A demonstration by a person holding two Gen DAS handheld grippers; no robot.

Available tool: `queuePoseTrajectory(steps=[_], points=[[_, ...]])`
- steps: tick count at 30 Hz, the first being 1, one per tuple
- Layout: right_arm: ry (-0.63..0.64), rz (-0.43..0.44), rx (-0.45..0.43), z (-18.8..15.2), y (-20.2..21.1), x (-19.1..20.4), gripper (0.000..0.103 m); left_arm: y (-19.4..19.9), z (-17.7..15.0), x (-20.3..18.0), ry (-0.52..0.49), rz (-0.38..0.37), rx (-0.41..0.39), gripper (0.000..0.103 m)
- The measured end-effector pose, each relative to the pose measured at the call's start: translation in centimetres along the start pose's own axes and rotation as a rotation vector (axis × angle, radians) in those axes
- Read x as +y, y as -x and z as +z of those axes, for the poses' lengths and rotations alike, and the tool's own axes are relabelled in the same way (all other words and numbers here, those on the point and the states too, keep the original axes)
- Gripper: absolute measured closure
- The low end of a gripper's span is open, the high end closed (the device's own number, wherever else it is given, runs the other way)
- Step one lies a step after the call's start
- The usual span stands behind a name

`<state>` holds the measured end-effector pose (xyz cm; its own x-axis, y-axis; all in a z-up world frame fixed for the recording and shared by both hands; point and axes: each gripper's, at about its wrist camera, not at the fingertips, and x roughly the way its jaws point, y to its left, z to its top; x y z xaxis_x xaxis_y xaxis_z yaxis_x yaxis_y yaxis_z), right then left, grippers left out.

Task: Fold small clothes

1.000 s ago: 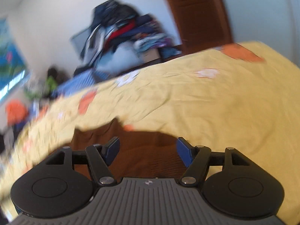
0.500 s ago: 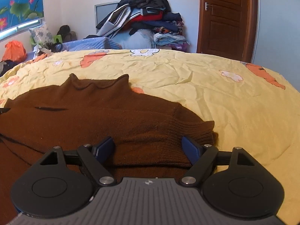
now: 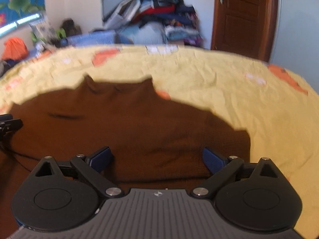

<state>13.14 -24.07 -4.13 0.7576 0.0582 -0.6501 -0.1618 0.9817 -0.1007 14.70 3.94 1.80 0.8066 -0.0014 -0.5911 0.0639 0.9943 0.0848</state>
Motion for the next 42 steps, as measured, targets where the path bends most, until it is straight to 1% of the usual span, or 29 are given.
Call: queuePoseTrajectory(steps=[2, 3, 4, 7, 9, 10, 12, 13, 14, 15, 16, 17, 19, 20, 21, 23, 25, 26, 28, 29, 31, 33, 35, 37, 38, 39, 40, 41, 42], points=[[0.028, 0.001, -0.037, -1.2, 0.7, 0.1, 0.000, -0.3, -0.1, 1.5, 0.072, -0.039, 0.017, 0.043], [0.022, 0.009, -0.045, -1.4, 0.8, 0.0, 0.000, -0.6, -0.1, 2.1, 0.104, -0.045, 0.025, 0.036], [0.012, 0.015, -0.044, -1.4, 1.1, -0.1, 0.000, -0.7, -0.1, 2.2, 0.114, -0.042, 0.028, 0.034], [0.025, -0.003, -0.036, -1.3, 1.1, 0.4, 0.000, -0.3, 0.0, 1.2, 0.068, 0.001, 0.019, 0.034], [0.026, -0.002, -0.047, -1.3, 1.5, 0.4, 0.000, 1.1, -0.2, 0.8, 0.043, 0.033, 0.011, 0.033], [0.024, -0.011, -0.053, -1.6, 2.4, 0.6, 0.000, 2.4, -0.5, 0.7, 0.040, 0.021, 0.010, 0.033], [-0.023, -0.045, -0.058, -1.9, 4.2, 0.5, 0.000, 5.4, -1.7, 1.2, 0.064, -0.067, 0.000, 0.032], [-0.060, -0.006, -0.073, -2.7, 6.1, 0.5, 0.000, 6.8, -2.6, 1.4, 0.088, -0.113, -0.006, 0.027], [-0.087, 0.054, -0.087, -3.4, 7.4, 0.1, 0.000, 7.8, -3.4, 1.5, 0.100, -0.145, -0.002, 0.025], [-0.100, 0.101, -0.092, -4.4, 8.6, 0.2, 0.000, 8.3, -4.1, 1.3, 0.101, -0.166, 0.014, 0.025], [-0.091, 0.118, -0.079, -5.4, 9.4, 0.6, 0.000, 8.5, -4.9, 1.0, 0.088, -0.174, 0.041, 0.025], [-0.069, 0.111, -0.054, -6.1, 9.6, 1.1, 0.000, 8.3, -5.5, 0.6, 0.066, -0.173, 0.064, 0.025], [-0.006, 0.080, 0.009, -7.7, 9.5, 2.2, 0.000, 8.1, -6.6, -0.3, -0.017, -0.119, 0.054, 0.020], [0.049, 0.055, -0.007, -8.5, 9.5, 2.6, 0.000, 8.1, -6.5, -0.2, -0.007, -0.125, 0.061, 0.020], [0.058, 0.058, -0.013, -8.7, 9.4, 2.6, 0.000, 8.0, -6.4, 0.0, 0.010, -0.121, 0.068, 0.020], [0.039, 0.057, 0.008, -8.4, 9.6, 2.6, 0.000, 8.4, -6.2, 0.2, 0.009, -0.087, 0.072, 0.020], [0.037, 0.043, 0.031, -7.9, 10.1, 2.8, 0.000, 9.6, -6.2, 0.8, 0.013, -0.081, 0.050, 0.020], [0.025, 0.046, 0.026, -7.8, 10.8, 2.4, 0.000, 10.1, -6.2, 1.3, 0.018, -0.079, 0.036, 0.020], [0.002, 0.052, -0.025, -7.7, 12.4, 1.6, 0.000, 10.4, -6.2, 2.2, 0.021, -0.051, 0.023, 0.020], [-0.014, 0.038, -0.041, -7.6, 12.6, 0.9, 0.000, 10.0, -6.2, 2.5, 0.022, -0.029, 0.029, 0.020], [-0.050, -0.011, -0.040, -7.7, 12.7, -0.5, 0.000, 8.6, -5.8, 3.1, 0.045, 0.020, 0.066, 0.020], [-0.091, -0.049, -0.017, -7.6, 11.8, -1.9, 0.008, 7.3, -5.2, 3.6, 0.087, 0.037, 0.093, 0.021], [-0.112, -0.022, -0.007, -7.4, 11.0, -2.6, 0.021, 6.4, -4.7, 3.3, 0.097, 0.042, 0.090, 0.021], [-0.121, 0.009, 0.005, -7.0, 10.3, -2.5, 0.024, 5.9, -4.6, 2.9, 0.069, 0.059, 0.083, 0.021], [-0.120, 0.013, 0.014, -6.8, 9.8, -2.4, 0.023, 5.8, -4.5, 3.0, 0.069, 0.060, 0.077, 0.026], [-0.106, 0.005, 0.006, -6.6, 9.4, -2.4, 0.025, 5.8, -4.4, 3.2, 0.076, 0.047, 0.072, 0.044], [-0.090, 0.002, 0.003, -6.6, 9.1, -2.2, 0.032, 5.8, -4.4, 3.5, 0.079, 0.055, 0.065, 0.063], [-0.072, -0.008, -0.001, -6.5, 9.1, -2.0, 0.052, 5.8, -4.4, 3.6, 0.065, 0.087, 0.059, 0.067], [-0.059, -0.033, -0.005, -6.5, 9.1, -2.3, 0.063, 5.8, -4.6, 3.8, 0.050, 0.104, 0.051, 0.067]])
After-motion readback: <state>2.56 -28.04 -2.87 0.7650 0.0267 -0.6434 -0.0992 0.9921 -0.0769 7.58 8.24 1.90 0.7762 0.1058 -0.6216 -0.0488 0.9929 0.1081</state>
